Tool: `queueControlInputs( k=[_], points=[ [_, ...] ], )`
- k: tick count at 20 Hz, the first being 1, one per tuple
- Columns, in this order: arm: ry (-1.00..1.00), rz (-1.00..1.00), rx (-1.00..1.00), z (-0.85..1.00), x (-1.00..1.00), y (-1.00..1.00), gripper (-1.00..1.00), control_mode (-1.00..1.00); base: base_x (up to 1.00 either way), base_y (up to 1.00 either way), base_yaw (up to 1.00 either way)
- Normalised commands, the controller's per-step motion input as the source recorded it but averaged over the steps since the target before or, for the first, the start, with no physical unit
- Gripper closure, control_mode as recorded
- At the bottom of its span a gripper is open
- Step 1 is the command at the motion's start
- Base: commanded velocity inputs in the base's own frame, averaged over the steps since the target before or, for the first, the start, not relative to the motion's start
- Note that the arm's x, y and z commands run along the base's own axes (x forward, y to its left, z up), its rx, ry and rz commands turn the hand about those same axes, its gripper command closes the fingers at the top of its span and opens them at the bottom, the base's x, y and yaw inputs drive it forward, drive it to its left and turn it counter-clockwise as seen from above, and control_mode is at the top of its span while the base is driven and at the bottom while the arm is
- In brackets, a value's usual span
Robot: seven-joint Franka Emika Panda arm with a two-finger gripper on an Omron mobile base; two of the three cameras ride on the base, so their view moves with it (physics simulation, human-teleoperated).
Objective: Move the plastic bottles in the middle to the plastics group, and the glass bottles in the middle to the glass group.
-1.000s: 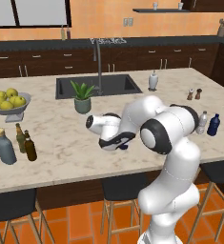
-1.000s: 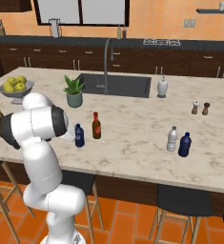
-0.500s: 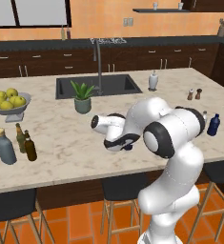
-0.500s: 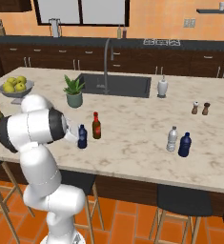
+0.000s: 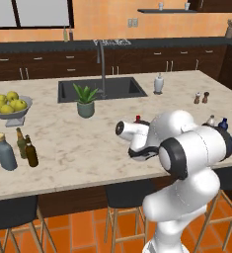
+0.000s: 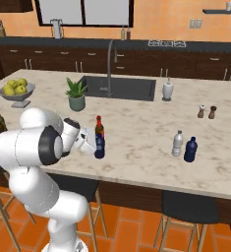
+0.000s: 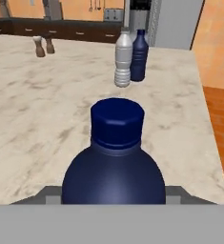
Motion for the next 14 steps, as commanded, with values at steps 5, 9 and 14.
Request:
queueControlInputs(
  k=[5,9,14],
  points=[
    [0.00,0.00,0.00,0.10,-0.09,-0.99,1.00,-1.00,0.00,0.00,0.00],
    [0.00,0.00,0.00,0.01,0.00,-1.00,1.00,-1.00,0.00,0.00,0.00],
    [0.00,0.00,0.00,0.00,0.00,-1.00,1.00,-1.00,0.00,0.00,0.00]
  ],
)
